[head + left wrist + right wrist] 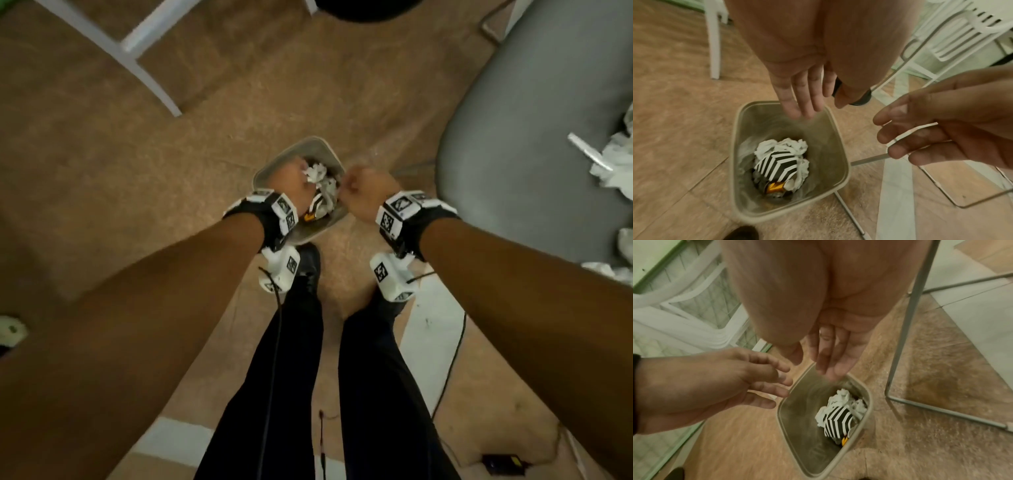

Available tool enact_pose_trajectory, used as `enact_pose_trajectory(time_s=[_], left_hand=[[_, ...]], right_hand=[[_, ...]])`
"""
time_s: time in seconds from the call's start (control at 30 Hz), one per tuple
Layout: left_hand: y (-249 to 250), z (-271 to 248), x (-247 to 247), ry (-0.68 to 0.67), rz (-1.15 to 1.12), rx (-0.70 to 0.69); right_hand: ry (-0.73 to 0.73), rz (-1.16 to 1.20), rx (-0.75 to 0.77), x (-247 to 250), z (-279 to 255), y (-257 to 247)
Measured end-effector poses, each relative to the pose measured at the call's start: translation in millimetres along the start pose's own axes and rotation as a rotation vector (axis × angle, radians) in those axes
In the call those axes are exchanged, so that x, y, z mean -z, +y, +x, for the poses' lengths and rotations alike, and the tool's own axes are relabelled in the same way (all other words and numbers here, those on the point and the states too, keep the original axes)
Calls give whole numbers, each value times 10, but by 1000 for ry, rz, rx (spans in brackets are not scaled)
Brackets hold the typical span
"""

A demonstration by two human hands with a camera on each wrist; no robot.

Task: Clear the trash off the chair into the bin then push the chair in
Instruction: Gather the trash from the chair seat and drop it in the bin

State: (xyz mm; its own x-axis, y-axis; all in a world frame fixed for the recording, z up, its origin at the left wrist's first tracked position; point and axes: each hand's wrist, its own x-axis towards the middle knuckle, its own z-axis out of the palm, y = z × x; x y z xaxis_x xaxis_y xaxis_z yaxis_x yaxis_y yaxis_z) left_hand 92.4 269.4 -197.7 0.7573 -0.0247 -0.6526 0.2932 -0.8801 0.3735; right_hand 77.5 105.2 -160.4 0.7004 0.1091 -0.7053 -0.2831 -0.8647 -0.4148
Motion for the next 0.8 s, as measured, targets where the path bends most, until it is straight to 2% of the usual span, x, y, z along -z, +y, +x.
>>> enact_pose_trajectory(time_s=[0.17, 0.3, 0.43, 0.6, 0.7, 0.8], left_hand=[[914, -123, 197, 25, 57, -173], [1743, -305, 73, 17, 113, -350], [2522, -589, -305, -31, 149, -578], [3259, -1091, -966, -275, 360, -898], [3495, -1328, -1399, -370, 513, -1070], [3639, -1454, -1706, -387, 662, -1166]], right_hand=[[138, 144, -43, 556, -432, 314], [304, 328, -132, 1009, -947, 803], [477, 411, -278, 1345, -1527, 1484], [719, 344, -551, 1560, -2019, 2472], [746, 361, -680, 1583, -2152, 2884], [690, 390, -703, 1594, -2161, 3154]])
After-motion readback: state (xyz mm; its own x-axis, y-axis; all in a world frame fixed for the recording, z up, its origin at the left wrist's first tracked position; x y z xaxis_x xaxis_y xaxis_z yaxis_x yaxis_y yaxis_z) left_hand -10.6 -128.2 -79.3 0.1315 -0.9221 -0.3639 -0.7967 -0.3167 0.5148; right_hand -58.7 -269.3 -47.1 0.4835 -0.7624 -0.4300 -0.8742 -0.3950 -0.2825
